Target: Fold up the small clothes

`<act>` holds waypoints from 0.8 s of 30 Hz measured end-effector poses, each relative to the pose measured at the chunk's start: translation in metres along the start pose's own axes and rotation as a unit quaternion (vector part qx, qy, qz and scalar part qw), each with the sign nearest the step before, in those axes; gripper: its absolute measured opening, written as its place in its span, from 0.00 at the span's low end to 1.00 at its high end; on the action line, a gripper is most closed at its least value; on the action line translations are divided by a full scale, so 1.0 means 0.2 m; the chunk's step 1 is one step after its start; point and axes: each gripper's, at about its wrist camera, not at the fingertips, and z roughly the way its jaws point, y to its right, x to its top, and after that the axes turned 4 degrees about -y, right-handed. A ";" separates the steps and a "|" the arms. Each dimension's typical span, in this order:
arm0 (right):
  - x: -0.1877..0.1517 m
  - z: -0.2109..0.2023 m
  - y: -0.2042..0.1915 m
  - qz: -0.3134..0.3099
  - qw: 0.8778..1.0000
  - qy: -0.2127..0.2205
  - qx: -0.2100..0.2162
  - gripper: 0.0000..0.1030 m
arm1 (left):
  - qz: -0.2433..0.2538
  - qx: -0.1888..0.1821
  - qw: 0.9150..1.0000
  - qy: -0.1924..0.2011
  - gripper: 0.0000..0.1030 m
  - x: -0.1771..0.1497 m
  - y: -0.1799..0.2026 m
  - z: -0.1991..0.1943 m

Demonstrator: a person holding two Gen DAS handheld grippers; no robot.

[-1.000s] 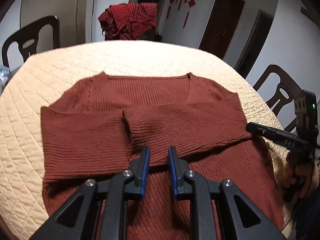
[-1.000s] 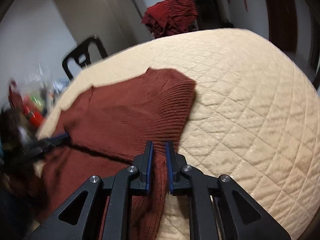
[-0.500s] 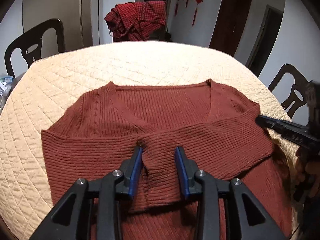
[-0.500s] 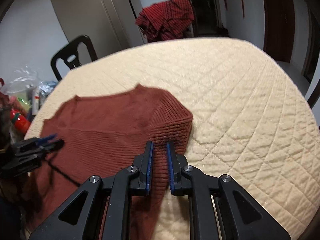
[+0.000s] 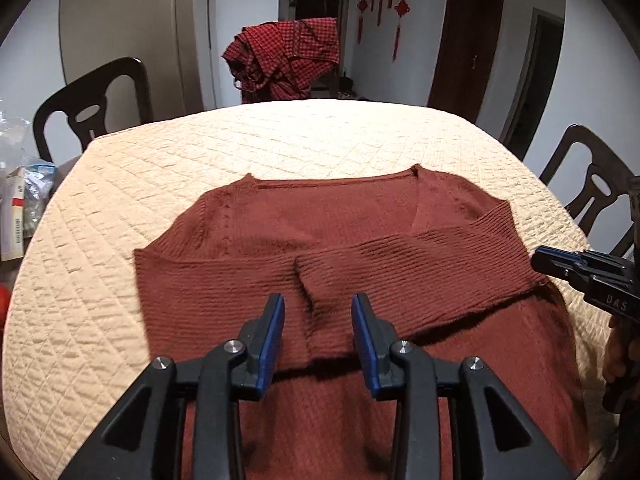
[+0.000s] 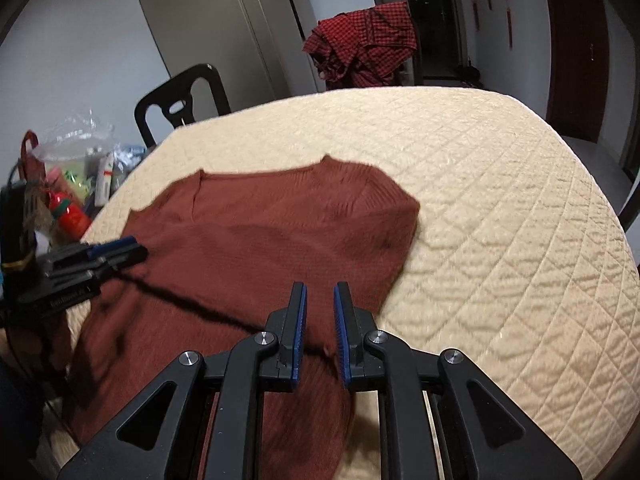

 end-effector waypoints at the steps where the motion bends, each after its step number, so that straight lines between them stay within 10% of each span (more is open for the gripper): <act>1: -0.01 0.01 0.00 0.001 1.000 -0.004 -0.002 0.13 | -0.002 0.005 1.000 -0.001 0.36 -0.01 -0.01 0.00; 24: -0.06 0.03 0.03 0.016 1.000 -0.016 -0.010 0.14 | -0.052 0.044 0.998 -0.007 0.37 -0.14 -0.23 0.01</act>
